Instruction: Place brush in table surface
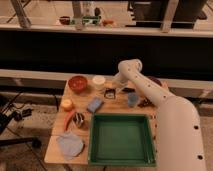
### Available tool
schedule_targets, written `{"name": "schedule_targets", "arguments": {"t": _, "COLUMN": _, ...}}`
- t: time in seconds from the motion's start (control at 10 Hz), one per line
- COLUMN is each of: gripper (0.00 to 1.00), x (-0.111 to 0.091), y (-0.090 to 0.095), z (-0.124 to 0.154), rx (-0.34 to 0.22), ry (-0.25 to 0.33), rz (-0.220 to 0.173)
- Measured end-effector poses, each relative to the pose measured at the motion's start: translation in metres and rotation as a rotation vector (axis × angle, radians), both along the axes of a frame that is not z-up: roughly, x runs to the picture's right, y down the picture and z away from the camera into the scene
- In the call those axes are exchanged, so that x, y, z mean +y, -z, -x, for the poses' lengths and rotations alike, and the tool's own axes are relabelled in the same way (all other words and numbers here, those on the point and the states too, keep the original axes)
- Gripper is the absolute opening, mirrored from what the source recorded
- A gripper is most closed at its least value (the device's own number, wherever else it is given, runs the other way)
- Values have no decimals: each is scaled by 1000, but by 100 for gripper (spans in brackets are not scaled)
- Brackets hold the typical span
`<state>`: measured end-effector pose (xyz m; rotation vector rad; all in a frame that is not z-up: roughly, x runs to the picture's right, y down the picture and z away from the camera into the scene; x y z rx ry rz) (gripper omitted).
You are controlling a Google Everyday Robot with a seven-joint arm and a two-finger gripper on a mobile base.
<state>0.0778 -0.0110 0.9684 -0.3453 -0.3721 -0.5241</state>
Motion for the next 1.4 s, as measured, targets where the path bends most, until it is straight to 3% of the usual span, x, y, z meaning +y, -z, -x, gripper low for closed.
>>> {"name": "schedule_targets", "arguments": {"t": 0.2, "gripper": 24, "x": 0, "y": 0, "z": 2, "rx": -1, "ry": 2, "rz": 0}}
{"name": "schedule_targets", "arguments": {"t": 0.7, "gripper": 74, "x": 1, "y": -1, "z": 2, "rx": -1, "ry": 1, "rz": 2}}
{"name": "schedule_targets", "arguments": {"t": 0.8, "gripper": 79, "x": 1, "y": -1, "z": 2, "rx": -1, "ry": 1, "rz": 2}}
{"name": "schedule_targets", "arguments": {"t": 1.4, "gripper": 80, "x": 1, "y": -1, "z": 1, "rx": 0, "ry": 0, "rz": 2}}
